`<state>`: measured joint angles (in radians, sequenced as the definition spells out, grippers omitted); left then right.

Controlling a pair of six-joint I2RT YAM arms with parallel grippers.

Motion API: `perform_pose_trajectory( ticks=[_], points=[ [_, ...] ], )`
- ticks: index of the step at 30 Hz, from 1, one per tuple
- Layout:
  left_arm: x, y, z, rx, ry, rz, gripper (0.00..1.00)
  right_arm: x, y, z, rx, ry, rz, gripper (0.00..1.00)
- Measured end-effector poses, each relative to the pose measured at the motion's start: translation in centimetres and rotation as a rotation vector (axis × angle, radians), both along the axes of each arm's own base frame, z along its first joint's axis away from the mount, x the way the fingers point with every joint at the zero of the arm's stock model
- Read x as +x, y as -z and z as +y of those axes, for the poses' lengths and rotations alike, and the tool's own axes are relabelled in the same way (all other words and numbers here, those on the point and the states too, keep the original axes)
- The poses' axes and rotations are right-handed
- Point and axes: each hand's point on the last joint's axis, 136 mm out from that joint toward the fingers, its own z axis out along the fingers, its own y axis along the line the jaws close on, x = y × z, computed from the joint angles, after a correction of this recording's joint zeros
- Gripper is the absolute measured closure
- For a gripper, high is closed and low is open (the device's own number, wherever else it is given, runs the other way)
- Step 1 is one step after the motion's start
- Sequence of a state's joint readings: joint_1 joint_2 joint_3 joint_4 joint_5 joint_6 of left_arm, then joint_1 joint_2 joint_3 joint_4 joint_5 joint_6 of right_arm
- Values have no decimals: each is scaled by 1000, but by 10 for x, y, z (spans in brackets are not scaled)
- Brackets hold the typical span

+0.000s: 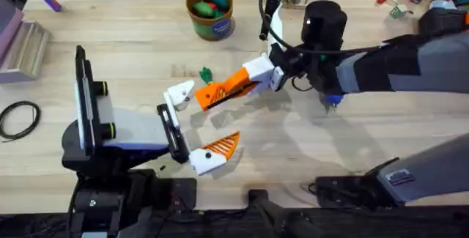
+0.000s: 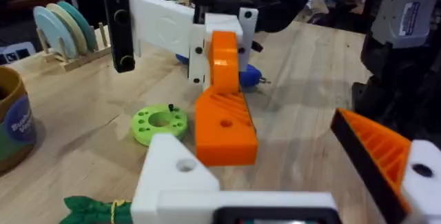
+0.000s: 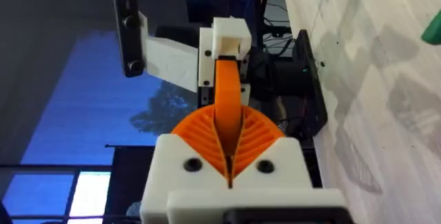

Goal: Pick up the gripper from the table and insert it into the empty holder that is missing its gripper. Then pick up a screw, insert it into the mounting hole, and use the screwdriver to tighten it. Finally, clean up the table by picking up the vegetable and placing it into the bucket.

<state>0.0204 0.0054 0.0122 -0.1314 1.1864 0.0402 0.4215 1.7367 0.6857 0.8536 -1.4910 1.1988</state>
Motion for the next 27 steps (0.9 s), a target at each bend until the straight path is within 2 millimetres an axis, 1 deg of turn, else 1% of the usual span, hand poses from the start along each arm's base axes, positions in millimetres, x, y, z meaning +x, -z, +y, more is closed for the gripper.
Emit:
perform_pose_trajectory(
  ticks=[8, 17, 27],
  points=[
    [0, 0, 0, 0, 0, 0, 13, -2, 0, 2, -2, -5, 2, 992],
    [0, 0, 0, 0, 0, 0, 15, -7, 4, 11, -3, -18, -10, 992],
    [0, 0, 0, 0, -2, 0, 14, -3, 5, 13, -8, 4, -15, 992]
  ],
)
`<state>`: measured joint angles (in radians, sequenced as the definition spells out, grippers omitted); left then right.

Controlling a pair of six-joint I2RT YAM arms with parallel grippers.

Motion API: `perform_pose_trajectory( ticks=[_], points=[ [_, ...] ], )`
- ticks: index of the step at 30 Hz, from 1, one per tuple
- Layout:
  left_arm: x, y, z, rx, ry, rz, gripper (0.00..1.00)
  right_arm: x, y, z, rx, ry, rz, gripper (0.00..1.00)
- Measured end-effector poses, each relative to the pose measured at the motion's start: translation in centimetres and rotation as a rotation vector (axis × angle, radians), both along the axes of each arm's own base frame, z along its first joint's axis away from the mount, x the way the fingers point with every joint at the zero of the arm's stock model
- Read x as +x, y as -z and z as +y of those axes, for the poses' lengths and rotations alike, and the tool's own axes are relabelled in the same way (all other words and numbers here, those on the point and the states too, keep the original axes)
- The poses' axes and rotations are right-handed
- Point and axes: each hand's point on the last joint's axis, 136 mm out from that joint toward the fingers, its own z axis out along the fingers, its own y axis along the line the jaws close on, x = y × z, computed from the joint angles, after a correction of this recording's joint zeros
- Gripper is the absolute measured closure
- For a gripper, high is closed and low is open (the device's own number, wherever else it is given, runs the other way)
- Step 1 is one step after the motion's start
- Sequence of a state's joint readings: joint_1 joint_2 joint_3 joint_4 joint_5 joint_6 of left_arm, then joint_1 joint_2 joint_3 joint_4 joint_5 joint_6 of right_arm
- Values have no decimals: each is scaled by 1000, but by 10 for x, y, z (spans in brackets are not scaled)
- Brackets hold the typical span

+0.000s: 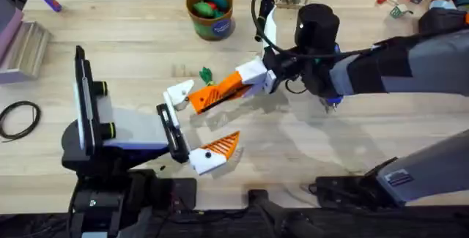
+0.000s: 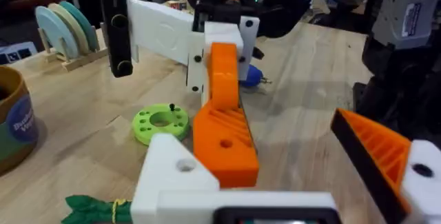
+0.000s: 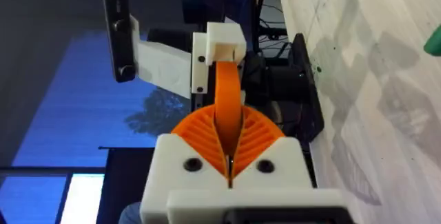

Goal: Pick up the gripper from the table and insert it into the empty holder that is missing its gripper. Then pick up a screw, insert it into the mounting hole, and use the screwdriver to tighten it. Finally, clean up the table by picking up the vegetable and placing it into the bucket.

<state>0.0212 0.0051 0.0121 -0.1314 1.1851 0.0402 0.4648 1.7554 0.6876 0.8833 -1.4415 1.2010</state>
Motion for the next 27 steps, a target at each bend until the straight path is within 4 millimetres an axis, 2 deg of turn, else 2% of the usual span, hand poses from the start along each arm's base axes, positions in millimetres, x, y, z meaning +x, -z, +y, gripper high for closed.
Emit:
perform_pose_trajectory(
  ticks=[27],
  points=[
    [1, 0, 1, 0, -8, 0, 14, 5, -3, 7, 8, 36, -41, 992]
  ],
)
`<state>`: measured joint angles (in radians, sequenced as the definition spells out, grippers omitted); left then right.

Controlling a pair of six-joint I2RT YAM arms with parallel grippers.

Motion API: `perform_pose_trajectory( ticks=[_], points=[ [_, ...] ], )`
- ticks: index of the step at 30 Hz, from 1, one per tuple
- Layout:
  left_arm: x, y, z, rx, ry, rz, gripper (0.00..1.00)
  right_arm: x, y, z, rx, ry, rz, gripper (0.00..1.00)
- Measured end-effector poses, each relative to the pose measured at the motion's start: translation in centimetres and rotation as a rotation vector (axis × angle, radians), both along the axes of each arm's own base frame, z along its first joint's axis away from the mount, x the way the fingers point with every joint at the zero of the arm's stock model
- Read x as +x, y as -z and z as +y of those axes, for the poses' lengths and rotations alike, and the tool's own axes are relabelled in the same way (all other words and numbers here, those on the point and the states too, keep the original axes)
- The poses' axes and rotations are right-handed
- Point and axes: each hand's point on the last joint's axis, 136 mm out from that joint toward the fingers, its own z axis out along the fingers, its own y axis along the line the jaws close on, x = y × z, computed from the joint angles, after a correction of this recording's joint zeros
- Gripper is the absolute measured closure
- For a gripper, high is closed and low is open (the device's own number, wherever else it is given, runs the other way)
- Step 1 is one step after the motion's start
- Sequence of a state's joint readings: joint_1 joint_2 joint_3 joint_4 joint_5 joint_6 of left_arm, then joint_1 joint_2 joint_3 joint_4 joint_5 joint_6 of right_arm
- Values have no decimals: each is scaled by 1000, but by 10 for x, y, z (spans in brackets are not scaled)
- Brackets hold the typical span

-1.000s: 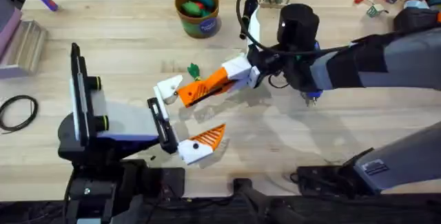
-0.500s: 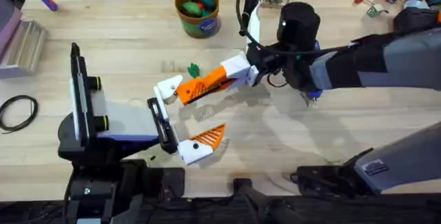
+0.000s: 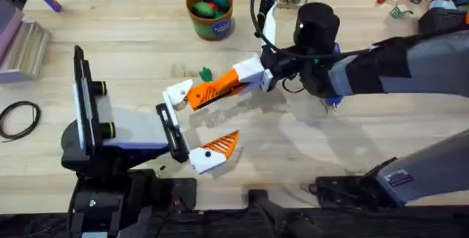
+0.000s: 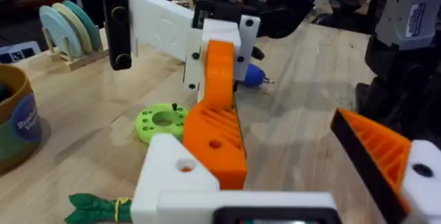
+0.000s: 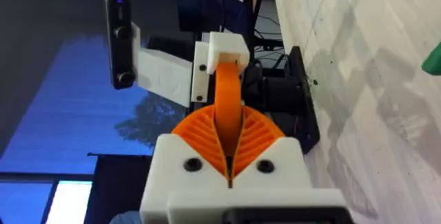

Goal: Pick up the gripper from the table and insert it into the empty holder that is missing its gripper. Then pick up a screw, insert it into the mounting hole, and use the screwdriver to tighten it. Finally, clean up the table by picking up the vegetable and placing it into the bucket.

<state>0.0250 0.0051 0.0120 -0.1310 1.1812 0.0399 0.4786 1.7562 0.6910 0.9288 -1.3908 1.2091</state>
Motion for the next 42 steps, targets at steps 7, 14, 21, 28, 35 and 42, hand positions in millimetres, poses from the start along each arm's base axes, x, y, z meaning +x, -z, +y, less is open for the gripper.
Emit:
perform_pose_trajectory(
  ticks=[7, 14, 21, 28, 35, 42],
  points=[
    [4, 0, 2, -6, -24, 17, 15, 1, 4, 5, -10, 8, 16, 992],
    [7, 0, 4, -5, -46, 17, 14, 2, 4, 9, -19, 19, 33, 992],
    [4, 0, 2, -6, -27, 17, 14, 3, 1, 13, -42, 21, 100, 992],
    [3, 0, 2, -4, -17, 11, 14, 4, -3, 22, -54, 11, 134, 993],
    [3, 0, 2, -2, -19, 6, 14, 5, -3, 22, -51, 9, 123, 993],
    [3, 0, 2, -2, -20, 7, 14, 1, -3, 27, -60, 5, 131, 993]
  ],
)
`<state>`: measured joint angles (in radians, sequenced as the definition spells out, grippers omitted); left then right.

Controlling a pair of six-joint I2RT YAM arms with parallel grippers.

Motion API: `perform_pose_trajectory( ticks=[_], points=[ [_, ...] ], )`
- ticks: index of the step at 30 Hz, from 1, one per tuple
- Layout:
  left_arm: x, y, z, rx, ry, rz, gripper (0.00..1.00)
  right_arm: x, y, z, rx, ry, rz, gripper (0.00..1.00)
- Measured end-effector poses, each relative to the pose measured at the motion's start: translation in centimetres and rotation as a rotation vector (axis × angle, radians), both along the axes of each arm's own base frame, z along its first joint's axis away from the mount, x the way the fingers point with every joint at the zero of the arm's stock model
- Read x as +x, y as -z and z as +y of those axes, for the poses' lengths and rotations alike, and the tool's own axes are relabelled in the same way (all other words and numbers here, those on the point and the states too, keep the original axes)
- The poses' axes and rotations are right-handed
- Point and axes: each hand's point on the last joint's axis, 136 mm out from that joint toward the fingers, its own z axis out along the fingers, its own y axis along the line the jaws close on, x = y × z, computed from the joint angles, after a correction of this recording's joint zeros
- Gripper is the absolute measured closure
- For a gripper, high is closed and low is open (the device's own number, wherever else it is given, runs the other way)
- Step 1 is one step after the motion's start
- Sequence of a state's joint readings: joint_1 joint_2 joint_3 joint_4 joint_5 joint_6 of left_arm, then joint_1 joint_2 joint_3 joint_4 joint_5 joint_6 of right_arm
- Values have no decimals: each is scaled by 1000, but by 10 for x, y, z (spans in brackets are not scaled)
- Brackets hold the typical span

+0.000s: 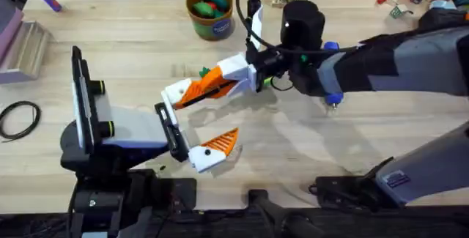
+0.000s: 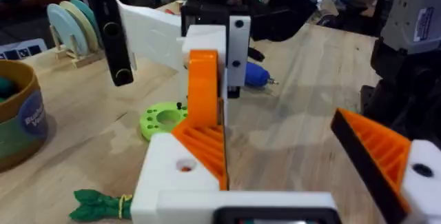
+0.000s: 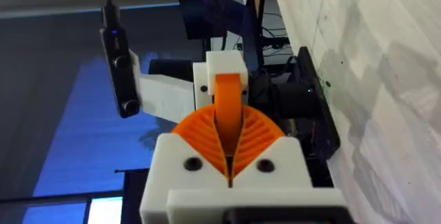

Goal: Pick up the gripper from the table and insert it into the empty holder that is missing its gripper. Then pick up a screw, insert it into the mounting hole, and use the screwdriver to tighten it. Finally, clean up the table by picking up the vegetable and placing it into the bucket.

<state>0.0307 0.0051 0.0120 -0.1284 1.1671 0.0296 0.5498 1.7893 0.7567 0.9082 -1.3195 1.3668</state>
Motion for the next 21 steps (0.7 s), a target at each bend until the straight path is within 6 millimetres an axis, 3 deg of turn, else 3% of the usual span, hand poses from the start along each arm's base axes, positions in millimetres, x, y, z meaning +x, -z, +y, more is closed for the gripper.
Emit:
perform_pose_trajectory(
  ticks=[21],
  points=[
    [1, 0, 0, 0, -4, 0, 14, 7, 1, 3, 6, 41, -48, 993]
  ],
)
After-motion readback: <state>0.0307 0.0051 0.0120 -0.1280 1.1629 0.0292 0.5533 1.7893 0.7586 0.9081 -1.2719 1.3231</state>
